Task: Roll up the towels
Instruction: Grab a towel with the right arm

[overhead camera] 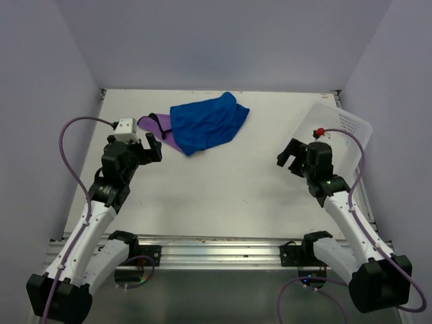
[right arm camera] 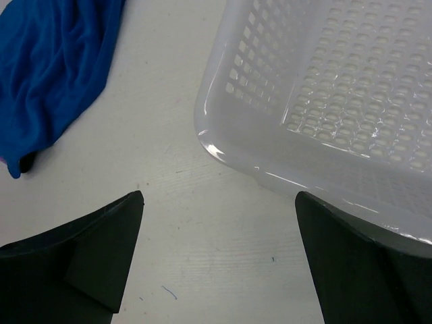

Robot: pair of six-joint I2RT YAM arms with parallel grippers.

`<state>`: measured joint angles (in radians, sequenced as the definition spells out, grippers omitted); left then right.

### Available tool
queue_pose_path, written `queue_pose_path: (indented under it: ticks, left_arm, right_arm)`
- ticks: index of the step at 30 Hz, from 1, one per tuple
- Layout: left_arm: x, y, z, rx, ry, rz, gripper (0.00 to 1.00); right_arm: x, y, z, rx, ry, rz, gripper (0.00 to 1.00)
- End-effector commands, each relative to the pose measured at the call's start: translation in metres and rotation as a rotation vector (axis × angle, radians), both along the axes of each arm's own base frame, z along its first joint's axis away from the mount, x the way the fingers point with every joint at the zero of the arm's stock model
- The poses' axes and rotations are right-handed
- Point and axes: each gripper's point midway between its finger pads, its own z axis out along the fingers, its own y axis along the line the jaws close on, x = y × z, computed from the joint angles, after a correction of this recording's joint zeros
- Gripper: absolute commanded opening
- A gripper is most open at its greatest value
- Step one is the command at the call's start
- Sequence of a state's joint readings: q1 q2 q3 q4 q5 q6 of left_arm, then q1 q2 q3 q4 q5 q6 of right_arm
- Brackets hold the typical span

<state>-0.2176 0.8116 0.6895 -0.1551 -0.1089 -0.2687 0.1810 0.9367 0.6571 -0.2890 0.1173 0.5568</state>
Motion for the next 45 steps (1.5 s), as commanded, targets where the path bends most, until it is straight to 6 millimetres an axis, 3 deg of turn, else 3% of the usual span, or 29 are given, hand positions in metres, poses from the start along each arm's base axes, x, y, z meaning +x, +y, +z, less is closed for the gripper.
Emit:
queue_pose_path:
  ticks: [1, 3, 7, 9, 10, 11, 12, 13, 15, 16, 17, 18, 20, 21, 22, 25, 26, 27, 28, 30, 31, 32, 33, 34, 35, 36, 38, 45]
  left_arm:
    - [0.002, 0.001, 0.023, -0.001, -0.055, 0.007, 0.99]
    - [0.001, 0.001, 0.025, -0.005, -0.061, 0.009, 1.0]
    - [0.0, -0.003, 0.026, -0.008, -0.064, -0.014, 1.0]
    - [0.0, -0.005, 0.028, -0.011, -0.068, -0.029, 0.99]
    - [0.0, -0.005, 0.028, -0.011, -0.07, -0.026, 0.99]
    - [0.0, -0.004, 0.028, -0.01, -0.07, -0.023, 0.99]
    - [-0.001, -0.004, 0.03, -0.014, -0.076, -0.02, 0.99]
    - [-0.001, -0.004, 0.031, -0.015, -0.077, -0.021, 1.0]
    - [-0.002, -0.004, 0.031, -0.018, -0.078, -0.021, 0.99]
    - [-0.002, -0.004, 0.031, -0.02, -0.08, -0.02, 1.0]
    - [-0.002, -0.005, 0.031, -0.022, -0.079, -0.024, 1.0]
    - [-0.002, -0.006, 0.031, -0.025, -0.08, -0.033, 1.0]
    - [-0.002, -0.006, 0.032, -0.029, -0.081, -0.031, 0.99]
    - [-0.003, -0.006, 0.031, -0.03, -0.078, -0.029, 0.99]
    - [-0.003, -0.005, 0.031, -0.032, -0.08, -0.025, 1.0]
    - [-0.003, -0.007, 0.031, -0.043, -0.079, -0.032, 1.0]
    - [-0.003, -0.008, 0.03, -0.044, -0.078, -0.035, 0.99]
    - [-0.003, -0.008, 0.031, -0.044, -0.079, -0.035, 1.0]
    - [-0.003, -0.008, 0.032, -0.046, -0.081, -0.033, 1.0]
    - [-0.004, -0.007, 0.033, -0.047, -0.085, -0.028, 0.99]
    - [-0.004, -0.007, 0.032, -0.047, -0.084, -0.03, 1.0]
    - [-0.004, -0.009, 0.033, -0.047, -0.084, -0.036, 1.0]
    - [-0.004, -0.01, 0.032, -0.047, -0.082, -0.039, 1.0]
    - [-0.005, -0.01, 0.033, -0.047, -0.085, -0.039, 1.0]
    - [-0.005, -0.011, 0.033, -0.047, -0.085, -0.041, 0.99]
    - [-0.005, -0.01, 0.033, -0.044, -0.084, -0.035, 1.0]
    - [-0.005, -0.01, 0.033, -0.043, -0.084, -0.034, 0.99]
    - [-0.003, -0.009, 0.03, -0.035, -0.069, -0.027, 1.0]
  right_arm:
    - [0.008, 0.01, 0.038, 0.03, -0.093, 0.054, 0.99]
    - [0.007, 0.015, 0.051, 0.008, -0.147, 0.119, 0.99]
    - [0.006, 0.036, 0.095, 0.015, -0.27, 0.27, 0.99]
    - [0.008, 0.046, 0.105, 0.009, -0.282, 0.311, 0.99]
    - [0.012, 0.052, 0.122, 0.007, -0.317, 0.328, 0.99]
    - [0.016, 0.065, 0.12, -0.014, -0.304, 0.37, 0.99]
    - [0.021, 0.074, 0.136, -0.032, -0.334, 0.392, 0.99]
    - [0.023, 0.081, 0.137, -0.084, -0.328, 0.418, 0.99]
    - [0.031, 0.117, 0.125, -0.134, -0.278, 0.503, 0.99]
    - [0.035, 0.137, 0.138, -0.131, -0.304, 0.545, 0.99]
    - [0.039, 0.148, 0.137, -0.127, -0.299, 0.567, 0.99]
    - [0.052, 0.164, 0.129, -0.13, -0.273, 0.586, 0.99]
    - [0.06, 0.191, 0.125, -0.143, -0.277, 0.634, 0.99]
    - [0.071, 0.203, 0.098, -0.176, -0.216, 0.642, 0.99]
    - [0.074, 0.22, 0.104, -0.188, -0.233, 0.669, 0.99]
    - [0.097, 0.251, 0.062, -0.277, -0.153, 0.686, 0.99]
    - [0.102, 0.257, 0.053, -0.3, -0.134, 0.687, 0.99]
    - [0.115, 0.261, 0.058, -0.319, -0.141, 0.656, 0.99]
    - [0.123, 0.269, 0.025, -0.354, -0.077, 0.662, 0.99]
    - [0.14, 0.279, 0.022, -0.369, -0.07, 0.648, 0.94]
    - [0.146, 0.285, -0.003, -0.391, -0.027, 0.665, 0.92]
    - [0.151, 0.291, -0.012, -0.393, -0.01, 0.676, 0.9]
    - [0.16, 0.303, 0.0, -0.376, -0.04, 0.687, 0.87]
    - [0.159, 0.308, -0.008, -0.381, -0.014, 0.716, 0.86]
    - [0.16, 0.316, -0.031, -0.386, 0.027, 0.742, 0.84]
    - [0.165, 0.326, -0.023, -0.375, 0.005, 0.748, 0.84]
    - [0.162, 0.335, -0.046, -0.379, 0.053, 0.783, 0.83]
    - [0.144, 0.349, -0.06, -0.368, 0.101, 0.833, 0.83]
